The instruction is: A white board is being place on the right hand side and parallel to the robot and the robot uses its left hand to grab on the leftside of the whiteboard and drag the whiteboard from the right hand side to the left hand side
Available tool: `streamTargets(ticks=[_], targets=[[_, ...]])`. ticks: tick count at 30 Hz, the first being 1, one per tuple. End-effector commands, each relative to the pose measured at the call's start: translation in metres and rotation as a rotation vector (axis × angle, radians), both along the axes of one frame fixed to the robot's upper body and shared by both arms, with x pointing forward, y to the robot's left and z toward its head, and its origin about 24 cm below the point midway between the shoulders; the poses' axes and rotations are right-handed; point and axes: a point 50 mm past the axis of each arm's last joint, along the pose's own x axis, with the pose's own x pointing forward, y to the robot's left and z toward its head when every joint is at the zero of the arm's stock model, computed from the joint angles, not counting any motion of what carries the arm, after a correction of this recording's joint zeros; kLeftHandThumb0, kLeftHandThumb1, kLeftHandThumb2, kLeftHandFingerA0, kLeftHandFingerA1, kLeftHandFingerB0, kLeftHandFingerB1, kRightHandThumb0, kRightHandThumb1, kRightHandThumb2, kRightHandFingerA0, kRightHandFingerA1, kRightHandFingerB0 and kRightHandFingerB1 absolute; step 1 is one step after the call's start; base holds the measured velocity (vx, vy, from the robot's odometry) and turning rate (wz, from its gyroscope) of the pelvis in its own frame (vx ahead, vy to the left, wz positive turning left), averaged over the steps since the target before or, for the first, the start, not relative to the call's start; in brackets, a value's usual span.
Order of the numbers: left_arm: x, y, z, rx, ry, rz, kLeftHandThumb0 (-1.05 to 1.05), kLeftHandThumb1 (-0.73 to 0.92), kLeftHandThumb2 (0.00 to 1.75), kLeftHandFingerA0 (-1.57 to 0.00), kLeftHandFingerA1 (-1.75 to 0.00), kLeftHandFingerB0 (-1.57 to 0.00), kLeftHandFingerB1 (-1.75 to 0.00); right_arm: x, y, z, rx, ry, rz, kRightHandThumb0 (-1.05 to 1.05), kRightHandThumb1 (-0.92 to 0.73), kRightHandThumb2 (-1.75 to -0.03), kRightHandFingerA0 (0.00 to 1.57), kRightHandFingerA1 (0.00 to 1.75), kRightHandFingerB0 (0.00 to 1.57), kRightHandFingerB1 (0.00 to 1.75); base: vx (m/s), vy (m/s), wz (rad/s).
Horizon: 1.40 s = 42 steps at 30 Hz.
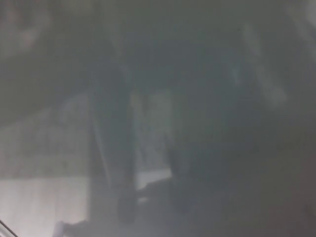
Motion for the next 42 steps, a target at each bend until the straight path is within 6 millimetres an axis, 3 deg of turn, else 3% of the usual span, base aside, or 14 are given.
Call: streamTargets(ticks=[1, 6, 7, 9, 10, 15, 16, 17, 22, 23, 25, 33, 36, 42], targets=[[-0.005, 0.010, 0.017, 0.058, -0.020, -0.019, 0.11, 0.84, 0.64, -0.75, -0.68, -0.70, -0.56, -0.003, -0.006, 0.000, -0.019, 0.019, -0.011, -0.57, -0.90, -0.66, 0.70, 0.88, 0.32, 0.81, 0.00, 0.000, 0.00], [-0.007, 0.013, 0.019, 0.066, -0.028, -0.009, 0.11, 0.85, 0.64, -0.76, -0.69, -0.71, -0.57, -0.003, -0.006, -0.001, -0.018, 0.020, -0.009, -0.59, -0.89, -0.66, 0.71, 0.88, 0.33, 0.82, 0.00, 0.000, 0.00], [-0.008, 0.013, 0.019, 0.066, -0.027, -0.014, 0.11, 0.87, 0.65, -0.77, -0.75, -0.69, -0.58, -0.004, -0.005, -0.001, -0.014, 0.022, -0.010, -0.52, -0.70, -1.13, 0.77, 0.88, 0.40, 0.74, 0.00, 0.000, 0.00], [-0.009, 0.014, 0.019, 0.066, -0.027, -0.021, 0.11, 0.87, 0.65, -0.77, -0.75, -0.69, -0.58, -0.005, -0.004, -0.002, -0.007, 0.026, -0.012, -0.52, -0.70, -1.13, 0.77, 0.88, 0.40, 0.74, 0.00, 0.000, 0.00], [-0.009, 0.014, 0.019, 0.071, -0.026, -0.020, 0.13, 0.88, 0.65, -0.75, -0.73, -0.68, -0.58, -0.006, -0.004, -0.002, -0.006, 0.025, -0.011, -0.56, -0.90, -0.66, 0.76, 0.90, 0.33, 0.81, 0.00, 0.000, 0.00], [-0.008, 0.016, 0.017, 0.087, -0.038, 0.044, -0.03, 0.82, 0.62, -0.67, -0.57, -0.55, -0.45, -0.006, -0.005, -0.002, -0.006, 0.026, -0.011, -0.56, -0.90, -0.67, 0.72, 0.89, 0.33, 0.81, 0.00, 0.000, 0.00], [-0.006, 0.017, 0.014, 0.060, -0.041, 0.103, -0.16, 0.68, 1.07, -0.06, -0.50, 0.00, -0.48, -0.005, -0.006, -0.001, -0.008, 0.024, -0.011, -0.56, -0.90, -0.66, 0.71, 0.89, 0.34, 0.81, 0.00, 0.000, 0.00], [-0.005, 0.016, 0.012, 0.037, -0.039, 0.122, -0.27, 0.56, 0.74, -0.03, -0.29, 0.00, -0.08, -0.005, -0.006, -0.001, -0.008, 0.025, -0.012, -0.56, -0.90, -0.66, 0.71, 0.89, 0.33, 0.81, 0.00, 0.000, 0.00], [-0.007, 0.014, 0.001, -0.056, -0.088, 0.184, -0.53, 0.35, 0.68, 0.00, -0.14, 0.00, -0.04, -0.009, -0.003, -0.003, -0.006, 0.028, -0.015, -0.56, -0.88, -0.66, 0.74, 0.90, 0.35, 0.80, 0.00, 0.000, 0.00], [-0.007, 0.013, -0.002, -0.083, -0.100, 0.200, -0.41, 0.58, 0.57, 0.00, -0.06, 0.00, 0.00, -0.009, -0.002, -0.003, -0.004, 0.027, -0.016, -0.56, -0.88, -0.66, 0.74, 0.90, 0.35, 0.81, 0.00, 0.000, 0.00], [-0.007, 0.012, -0.003, -0.094, -0.106, 0.209, -0.41, 0.58, 0.57, 0.00, -0.06, 0.00, 0.00, -0.009, -0.002, -0.003, -0.003, 0.026, -0.017, -0.56, -0.88, -0.66, 0.74, 0.90, 0.35, 0.81, 0.00, 0.000, 0.00], [-0.027, -0.021, -0.081, -0.383, -0.295, 0.461, -0.67, 0.49, 0.76, 0.00, -0.06, 0.00, 0.00, -0.022, -0.006, -0.005, -0.004, 0.044, -0.011, -0.57, -0.87, -0.65, 0.70, 0.89, 0.33, 0.82, 0.00, 0.000, 0.00], [-0.071, -0.056, -0.141, -0.535, -0.186, 0.578, -0.53, 0.75, 0.62, 0.00, -0.11, 0.00, 0.00, -0.035, -0.003, -0.008, 0.007, 0.077, 0.001, -0.54, -0.88, -0.66, 0.77, 0.89, 0.36, 0.81, 0.00, 0.000, 0.00], [-0.119, -0.093, -0.184, -0.573, -0.014, 0.593, -0.64, 0.58, 0.84, 0.00, -0.16, 0.00, -0.07, -0.039, 0.008, -0.012, 0.032, 0.104, 0.060, -0.57, -0.89, -0.68, 0.79, 0.88, 0.36, 0.78, 0.00, 0.000, 0.00]])
